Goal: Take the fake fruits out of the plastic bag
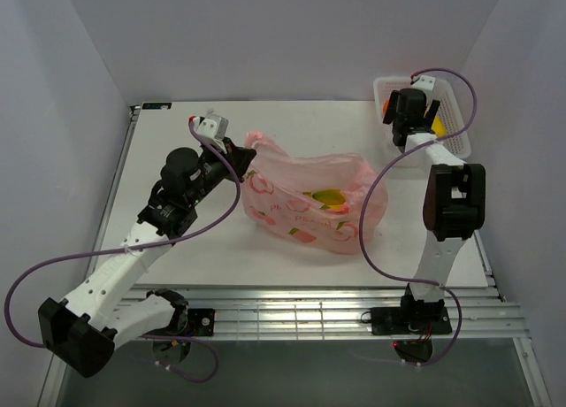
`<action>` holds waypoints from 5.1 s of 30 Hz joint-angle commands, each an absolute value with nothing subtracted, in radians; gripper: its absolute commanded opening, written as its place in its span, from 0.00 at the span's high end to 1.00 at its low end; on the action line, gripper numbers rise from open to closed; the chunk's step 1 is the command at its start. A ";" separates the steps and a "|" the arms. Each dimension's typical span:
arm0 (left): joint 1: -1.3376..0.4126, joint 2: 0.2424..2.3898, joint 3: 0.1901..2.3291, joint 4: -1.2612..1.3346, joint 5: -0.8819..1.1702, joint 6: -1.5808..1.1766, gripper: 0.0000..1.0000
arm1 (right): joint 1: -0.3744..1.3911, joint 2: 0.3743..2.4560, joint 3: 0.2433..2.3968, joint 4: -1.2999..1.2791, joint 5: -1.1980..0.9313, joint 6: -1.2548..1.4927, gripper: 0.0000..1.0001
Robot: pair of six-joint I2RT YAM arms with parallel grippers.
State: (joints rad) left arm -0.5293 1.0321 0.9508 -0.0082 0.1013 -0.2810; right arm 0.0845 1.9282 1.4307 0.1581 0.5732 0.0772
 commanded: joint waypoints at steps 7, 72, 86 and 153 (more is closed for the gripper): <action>-0.532 0.946 0.931 -0.009 0.097 -0.259 1.00 | -0.084 2.013 1.589 0.009 0.215 0.275 0.10; -0.566 1.003 0.920 0.103 0.273 -0.367 1.00 | 0.718 1.613 1.124 -0.086 -0.143 0.422 0.10; -0.578 0.997 0.914 0.100 0.242 -0.356 1.00 | 0.807 1.568 1.111 -0.114 -0.035 0.305 0.10; -0.618 0.966 0.907 0.087 0.203 -0.324 1.00 | 0.850 1.569 1.064 -0.433 0.328 -0.163 0.87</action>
State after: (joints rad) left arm -0.6182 0.9909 0.9024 0.0608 0.2161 -0.3298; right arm 0.8528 1.6749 1.0485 -0.4267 0.2981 -0.1608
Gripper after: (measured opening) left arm 0.022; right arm 0.723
